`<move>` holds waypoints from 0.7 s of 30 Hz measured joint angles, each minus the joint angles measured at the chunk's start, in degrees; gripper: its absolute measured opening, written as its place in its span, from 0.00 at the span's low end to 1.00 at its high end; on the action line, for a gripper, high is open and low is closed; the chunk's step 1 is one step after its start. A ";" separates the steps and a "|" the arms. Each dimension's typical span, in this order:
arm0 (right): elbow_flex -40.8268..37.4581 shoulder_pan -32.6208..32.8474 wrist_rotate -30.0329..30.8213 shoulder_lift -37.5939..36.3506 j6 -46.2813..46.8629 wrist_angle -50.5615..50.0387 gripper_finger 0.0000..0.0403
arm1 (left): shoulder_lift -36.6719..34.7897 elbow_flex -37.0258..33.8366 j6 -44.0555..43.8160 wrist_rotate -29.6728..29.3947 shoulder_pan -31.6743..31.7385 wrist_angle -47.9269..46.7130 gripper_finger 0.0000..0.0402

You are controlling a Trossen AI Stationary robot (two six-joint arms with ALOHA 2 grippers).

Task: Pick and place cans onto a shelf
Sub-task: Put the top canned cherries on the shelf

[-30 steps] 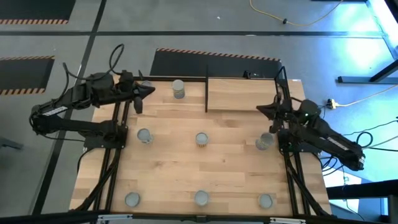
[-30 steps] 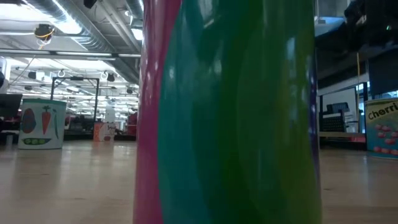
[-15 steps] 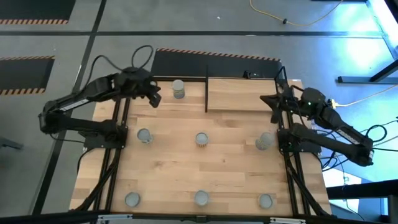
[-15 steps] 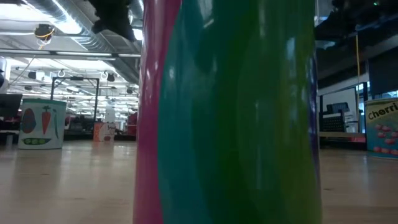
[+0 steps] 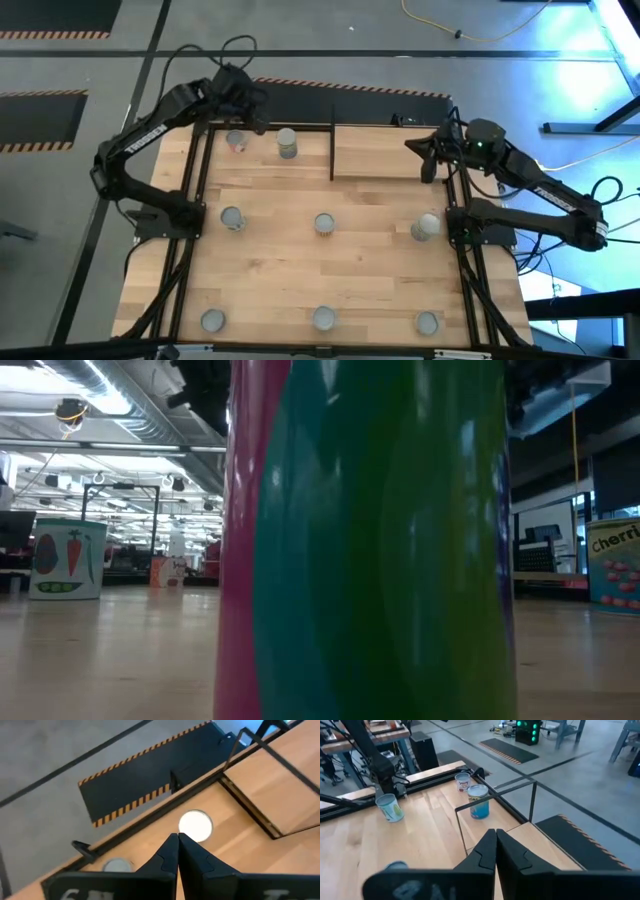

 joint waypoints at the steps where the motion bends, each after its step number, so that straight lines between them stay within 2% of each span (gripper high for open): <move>1: 0.51 0.00 0.00 0.49 -0.73 -0.15 0.02 | 0.37 0.41 0.43 0.22 0.41 -0.30 0.00; 5: 2.21 0.00 0.11 1.68 -2.91 -0.20 0.02 | 1.00 0.91 0.95 0.30 1.53 -2.28 0.05; 11: 3.03 0.00 0.17 2.13 -4.03 -0.20 0.02 | 2.59 0.91 0.14 4.92 3.18 -4.61 0.15; 16: 2.88 0.00 0.15 2.13 -4.03 -0.31 0.02 | 5.60 0.91 8.10 10.63 3.75 -3.78 0.16; 21: 2.82 0.00 0.13 2.13 -2.42 -0.15 0.02 | 10.46 0.91 13.46 19.12 3.73 -3.67 0.16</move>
